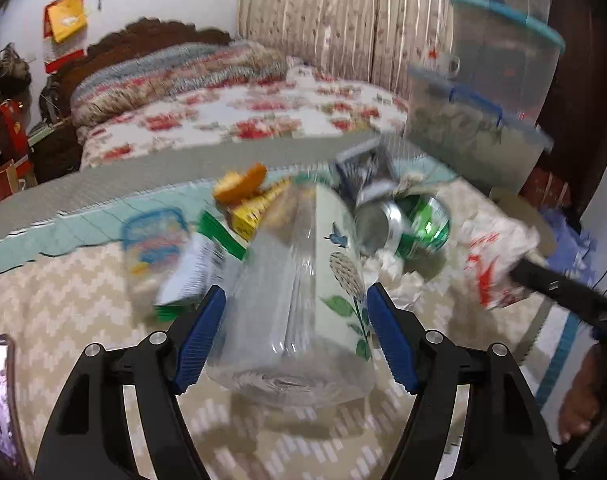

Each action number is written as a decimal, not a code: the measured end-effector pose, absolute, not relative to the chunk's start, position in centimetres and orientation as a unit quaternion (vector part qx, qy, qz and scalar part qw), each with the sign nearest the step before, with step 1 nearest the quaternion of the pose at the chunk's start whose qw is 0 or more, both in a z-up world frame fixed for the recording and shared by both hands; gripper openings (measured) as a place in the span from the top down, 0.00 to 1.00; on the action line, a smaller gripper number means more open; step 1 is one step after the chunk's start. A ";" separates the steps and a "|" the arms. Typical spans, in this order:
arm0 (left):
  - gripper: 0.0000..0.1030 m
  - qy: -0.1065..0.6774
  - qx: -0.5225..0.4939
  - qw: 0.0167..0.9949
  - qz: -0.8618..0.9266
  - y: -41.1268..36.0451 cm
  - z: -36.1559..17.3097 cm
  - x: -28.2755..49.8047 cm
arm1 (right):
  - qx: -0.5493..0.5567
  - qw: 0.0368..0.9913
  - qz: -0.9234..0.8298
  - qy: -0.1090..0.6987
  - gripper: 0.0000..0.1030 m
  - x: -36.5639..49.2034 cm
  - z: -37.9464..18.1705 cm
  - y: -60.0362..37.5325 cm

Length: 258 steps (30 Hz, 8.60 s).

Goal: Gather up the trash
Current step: 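Grasp the white tissue with the right gripper while the left grasps the clear bottle, then carry tissue and bottle to the beige bin and open both grippers, then grasp another tissue with the right gripper while the left grasps the white-green packet, then carry tissue and packet to the beige bin and release both, then return both grippers to the bed toward the green can and milk carton, then grasp the white milk carton with the left gripper while the right grasps the green can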

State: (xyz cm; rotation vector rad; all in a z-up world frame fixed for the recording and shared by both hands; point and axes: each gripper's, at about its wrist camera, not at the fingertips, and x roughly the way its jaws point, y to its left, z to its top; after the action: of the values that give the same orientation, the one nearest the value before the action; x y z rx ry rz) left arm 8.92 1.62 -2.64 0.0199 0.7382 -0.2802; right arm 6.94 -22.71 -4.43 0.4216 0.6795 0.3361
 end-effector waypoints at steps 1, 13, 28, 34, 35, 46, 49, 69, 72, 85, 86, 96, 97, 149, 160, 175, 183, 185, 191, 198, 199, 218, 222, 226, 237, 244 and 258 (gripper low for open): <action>0.33 0.351 0.000 0.926 -0.138 2.2 -2.0 8.3 | 0.203 0.907 0.165 0.329 0.75 6.9 -4.3 -22.5; 0.35 0.379 -0.023 0.914 -0.145 4.6 -3.7 2.4 | 0.123 0.901 0.167 0.382 0.75 5.1 -5.7 -18.4; 0.43 0.389 -0.014 0.911 -0.134 3.9 -5.0 3.1 | 0.097 0.888 0.174 0.414 0.69 4.8 -7.5 -17.2; 0.43 0.325 -0.053 0.927 -0.182 4.3 -0.9 0.9 | 0.102 0.908 0.191 0.360 0.72 3.4 -5.5 -18.1; 0.43 0.312 -0.057 0.929 -0.191 4.0 -0.3 0.7 | 0.105 0.911 0.189 0.351 0.72 3.2 -5.2 -18.5; 0.43 0.363 -0.010 0.866 -0.344 -10.4 0.9 7.8 | 0.200 0.926 0.070 0.312 0.72 3.2 -6.3 -31.1; 0.42 0.403 -0.005 0.830 -0.385 -16.4 0.4 11.7 | 0.249 0.921 0.005 0.299 0.72 3.3 -6.5 -37.8; 0.23 0.482 0.017 0.764 -0.428 -39.3 -3.0 23.2 | 0.341 0.880 -0.141 0.298 0.42 7.2 -10.1 -55.9; 0.23 0.440 0.026 0.793 -0.420 -36.8 -0.8 21.5 | 0.341 0.886 -0.141 0.283 0.45 6.2 -9.5 -55.2; 0.23 0.312 -0.058 0.885 -0.341 -15.7 6.8 13.7 | 0.284 0.915 -0.003 0.288 0.61 6.9 -5.1 -43.2; 0.23 0.310 -0.068 0.889 -0.329 -13.8 7.0 13.6 | 0.279 0.914 0.013 0.293 0.61 7.2 -4.9 -41.7; 0.25 0.313 -0.138 0.933 -0.111 8.0 5.1 10.6 | 0.223 0.887 0.152 0.374 0.59 10.0 -5.8 -27.3; 0.25 0.321 -0.148 0.930 -0.099 9.4 4.3 10.5 | 0.219 0.884 0.160 0.381 0.58 10.2 -6.0 -26.3; 0.84 0.440 -0.043 0.819 -0.365 -14.9 -0.9 13.9 | 0.247 0.914 0.038 0.319 0.63 5.6 -6.3 -35.1; 0.84 0.464 0.025 0.770 -0.436 -34.9 -2.2 21.4 | 0.315 0.894 -0.093 0.305 0.63 7.3 -8.1 -50.9; 0.46 0.488 0.042 0.776 -0.398 -40.1 -5.8 24.3 | 0.312 0.888 -0.109 0.319 0.44 9.2 -10.0 -53.7; 0.46 0.406 0.010 0.822 -0.399 -32.9 0.5 19.7 | 0.318 0.896 -0.077 0.299 0.46 8.7 -7.8 -51.2; 0.46 0.391 -0.006 0.829 -0.400 -30.1 1.8 18.7 | 0.317 0.898 -0.056 0.300 0.46 9.1 -7.2 -49.8; 0.46 0.342 -0.073 0.864 -0.362 -18.2 5.2 17.0 | 0.332 0.881 0.053 0.331 0.46 12.5 -6.2 -43.8; 0.47 0.345 -0.145 0.896 -0.238 -4.3 4.2 17.7 | 0.343 0.842 0.148 0.391 0.46 21.0 -6.6 -35.9; 0.47 0.350 -0.153 0.894 -0.234 -3.4 3.8 17.8 | 0.341 0.836 0.155 0.402 0.46 22.6 -6.8 -34.8; 0.44 0.412 -0.159 0.861 -0.254 1.7 -2.4 14.9 | 0.255 0.788 0.271 0.490 0.67 23.2 -9.2 -21.4; 0.43 0.427 -0.153 0.857 -0.243 1.7 -3.6 14.4 | 0.221 0.813 0.273 0.465 0.67 20.9 -7.8 -20.5; 0.43 0.435 -0.164 0.852 -0.241 2.0 -4.0 14.0 | 0.239 0.830 0.248 0.440 0.67 19.7 -6.7 -22.2; 0.27 0.409 -0.140 0.868 -0.242 -1.8 -1.5 20.6 | 0.276 0.834 0.197 0.435 0.46 21.0 -6.1 -25.2; 0.32 0.440 -0.069 0.866 -0.227 -6.8 -3.7 24.1 | 0.323 0.814 0.178 0.449 0.48 21.6 -8.0 -27.0; 0.55 0.368 -0.148 0.886 -0.240 -0.2 0.9 19.2 | 0.291 0.811 0.202 0.466 0.47 21.5 -7.3 -24.3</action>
State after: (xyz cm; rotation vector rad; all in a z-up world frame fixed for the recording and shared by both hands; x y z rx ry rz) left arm 19.24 -0.21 0.94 -0.3072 0.7662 -0.4983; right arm 21.54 -24.25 -7.32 0.6219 0.9958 0.4311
